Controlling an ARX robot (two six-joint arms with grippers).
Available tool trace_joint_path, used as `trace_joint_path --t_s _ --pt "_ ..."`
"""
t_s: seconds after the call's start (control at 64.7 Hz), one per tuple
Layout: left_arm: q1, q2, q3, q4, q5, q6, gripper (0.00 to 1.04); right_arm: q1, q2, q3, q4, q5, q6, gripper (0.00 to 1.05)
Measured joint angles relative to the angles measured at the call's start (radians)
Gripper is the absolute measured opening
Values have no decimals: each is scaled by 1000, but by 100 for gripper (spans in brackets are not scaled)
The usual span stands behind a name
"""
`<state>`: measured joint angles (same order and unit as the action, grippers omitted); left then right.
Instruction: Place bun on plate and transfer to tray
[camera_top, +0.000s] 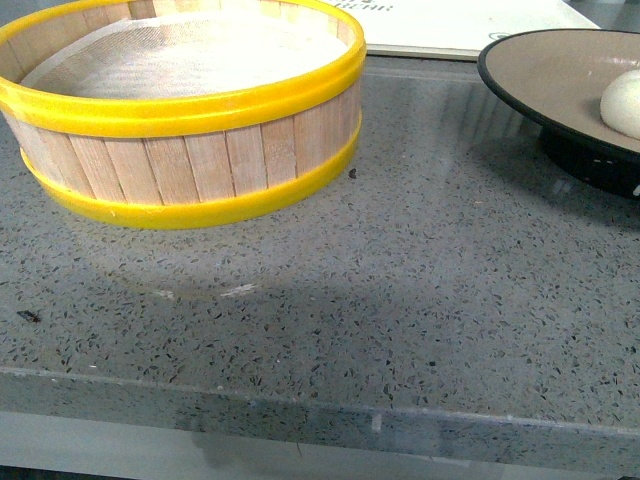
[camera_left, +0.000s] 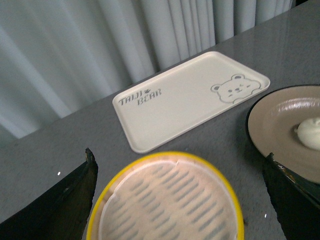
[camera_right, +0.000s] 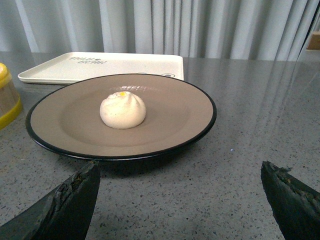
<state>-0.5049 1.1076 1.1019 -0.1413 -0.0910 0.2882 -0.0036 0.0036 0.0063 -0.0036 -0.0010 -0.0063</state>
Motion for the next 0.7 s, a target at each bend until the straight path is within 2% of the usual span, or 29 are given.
trace_joint_path --t_s 0.124,0.139,0.17,0.186,0.232,0.263,0.371,0.464,0.51,0.696 --pt "127 -154 -123 -34 71 -3 98 0 0 0 0 0 0 96" --pt "136 -163 -130 -34 69 -7 98 0 0 0 0 0 0 96" --pt "153 -193 -167 6 6 -41 94 0 0 0 0 0 0 96" --pt "170 -214 -200 53 -49 -63 91 0 0 0 0 0 0 96" --pt "209 -256 -274 145 -112 -124 84 0 0 0 0 0 0 96" --pt "245 -288 -330 198 -114 -166 78 0 0 0 0 0 0 96" --pt "377 -401 -525 300 -20 -243 58 0 0 0 0 0 0 96" --pt "417 -451 -629 333 3 -267 44 0 0 0 0 0 0 96" --pt "461 -473 -678 348 68 -272 35 0 0 0 0 0 0 96" --pt "502 -551 -800 393 88 -281 4 0 0 0 0 1 0 96"
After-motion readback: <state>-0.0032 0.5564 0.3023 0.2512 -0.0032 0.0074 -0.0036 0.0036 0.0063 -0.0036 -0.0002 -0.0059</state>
